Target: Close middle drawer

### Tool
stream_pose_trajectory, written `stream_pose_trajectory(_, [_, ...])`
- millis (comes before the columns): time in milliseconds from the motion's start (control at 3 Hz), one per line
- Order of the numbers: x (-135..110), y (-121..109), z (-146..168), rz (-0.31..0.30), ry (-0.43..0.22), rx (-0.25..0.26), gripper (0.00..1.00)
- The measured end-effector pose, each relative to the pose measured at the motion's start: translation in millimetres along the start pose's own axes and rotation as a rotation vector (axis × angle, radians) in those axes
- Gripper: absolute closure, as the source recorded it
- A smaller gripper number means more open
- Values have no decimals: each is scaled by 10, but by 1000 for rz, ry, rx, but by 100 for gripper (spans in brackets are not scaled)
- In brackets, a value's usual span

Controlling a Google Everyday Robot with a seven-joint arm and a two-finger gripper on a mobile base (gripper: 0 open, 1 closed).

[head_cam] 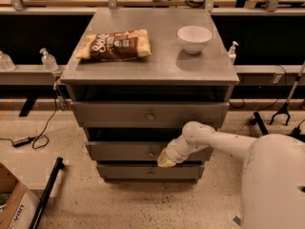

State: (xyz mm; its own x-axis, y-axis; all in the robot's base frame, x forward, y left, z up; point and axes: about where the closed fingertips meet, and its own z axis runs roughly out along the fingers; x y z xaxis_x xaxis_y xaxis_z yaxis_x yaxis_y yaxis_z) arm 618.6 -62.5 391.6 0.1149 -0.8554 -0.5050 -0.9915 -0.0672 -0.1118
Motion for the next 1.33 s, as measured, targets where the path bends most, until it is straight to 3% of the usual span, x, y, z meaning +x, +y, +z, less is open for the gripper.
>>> stream_pose_trajectory(333, [109, -337, 80, -39, 29, 70, 100])
stream_pose_trajectory(667, [115, -352, 77, -43, 31, 78, 84])
stream_pose_trajectory(1000, [108, -338, 102, -43, 30, 74, 60])
stream_pose_trajectory(1333, [100, -318, 136, -44, 28, 68, 29])
